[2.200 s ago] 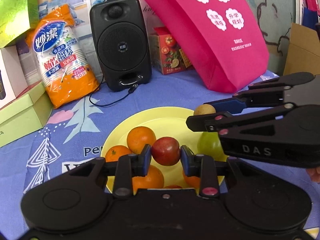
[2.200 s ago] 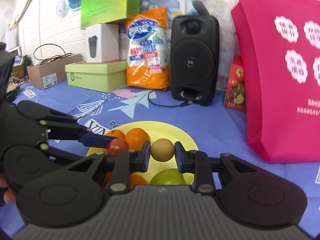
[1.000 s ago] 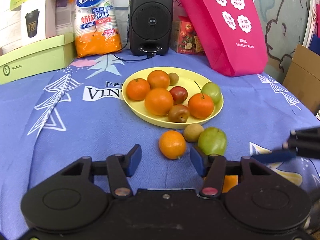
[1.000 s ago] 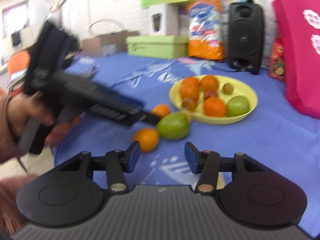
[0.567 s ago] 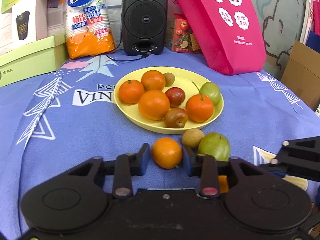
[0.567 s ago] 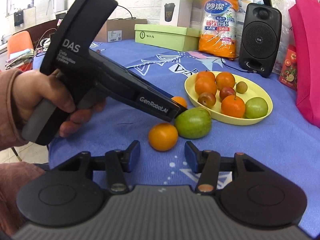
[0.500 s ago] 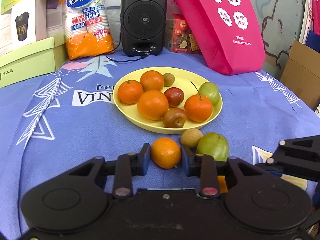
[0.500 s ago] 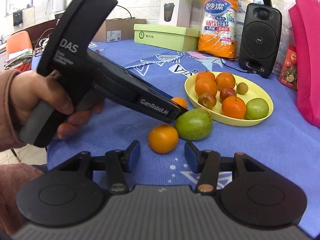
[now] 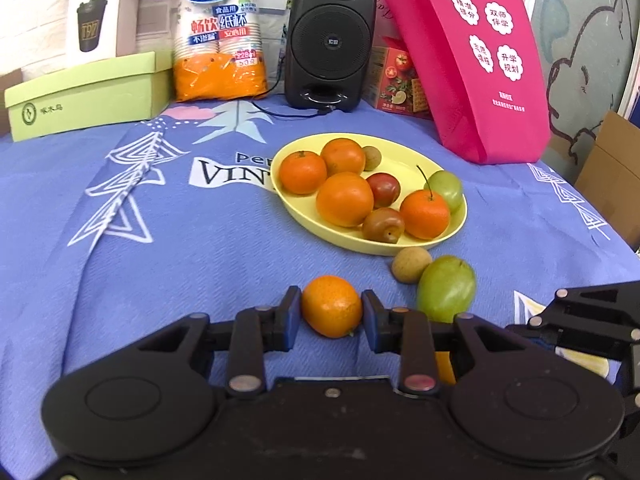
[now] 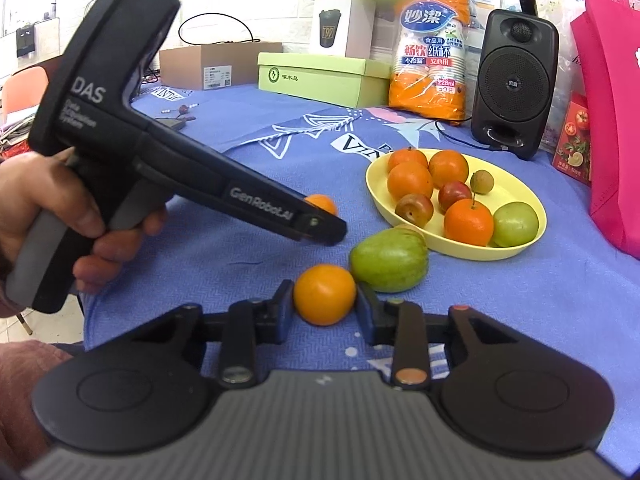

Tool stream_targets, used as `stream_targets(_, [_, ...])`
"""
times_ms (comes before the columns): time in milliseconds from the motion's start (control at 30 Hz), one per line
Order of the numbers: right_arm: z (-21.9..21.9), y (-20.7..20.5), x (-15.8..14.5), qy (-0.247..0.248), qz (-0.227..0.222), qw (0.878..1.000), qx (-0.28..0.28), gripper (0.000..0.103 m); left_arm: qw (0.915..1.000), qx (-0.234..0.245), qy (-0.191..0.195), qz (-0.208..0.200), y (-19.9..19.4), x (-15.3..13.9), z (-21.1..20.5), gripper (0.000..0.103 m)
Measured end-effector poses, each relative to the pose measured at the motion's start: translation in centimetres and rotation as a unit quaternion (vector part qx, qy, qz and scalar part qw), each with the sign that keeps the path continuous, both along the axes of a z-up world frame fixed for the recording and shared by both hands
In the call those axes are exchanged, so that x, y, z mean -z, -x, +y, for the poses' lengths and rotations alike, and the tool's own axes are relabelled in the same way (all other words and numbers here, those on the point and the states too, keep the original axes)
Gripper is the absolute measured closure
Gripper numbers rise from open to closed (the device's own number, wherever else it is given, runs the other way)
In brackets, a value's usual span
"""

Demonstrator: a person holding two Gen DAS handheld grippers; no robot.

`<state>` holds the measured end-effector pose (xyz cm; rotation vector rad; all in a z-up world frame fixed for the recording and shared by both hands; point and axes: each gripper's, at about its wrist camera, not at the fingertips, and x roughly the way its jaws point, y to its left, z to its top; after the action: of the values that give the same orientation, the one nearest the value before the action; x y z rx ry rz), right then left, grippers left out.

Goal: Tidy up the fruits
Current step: 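Grasp an orange with the left tool while the right tool grasps another orange, then carry both held oranges over the yellow plate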

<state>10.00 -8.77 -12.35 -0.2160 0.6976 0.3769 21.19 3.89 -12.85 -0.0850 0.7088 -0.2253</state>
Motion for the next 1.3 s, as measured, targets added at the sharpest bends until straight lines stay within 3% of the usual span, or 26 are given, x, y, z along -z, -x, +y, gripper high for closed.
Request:
stream_targets(700, [-1.6,2.7,-1.2,0.003,-0.005,1.0,0.024,0.071,0.9987,0.002,-0.051,0.005,3.6,-0.9,-0.9,0.072])
stream_targets(1300, [-2.9,3.3,-1.4,-0.003,-0.006,0.999,0.038,0.071,0.9985,0.018,-0.052,-0.003,4.1,-2.1,-0.9,0.072])
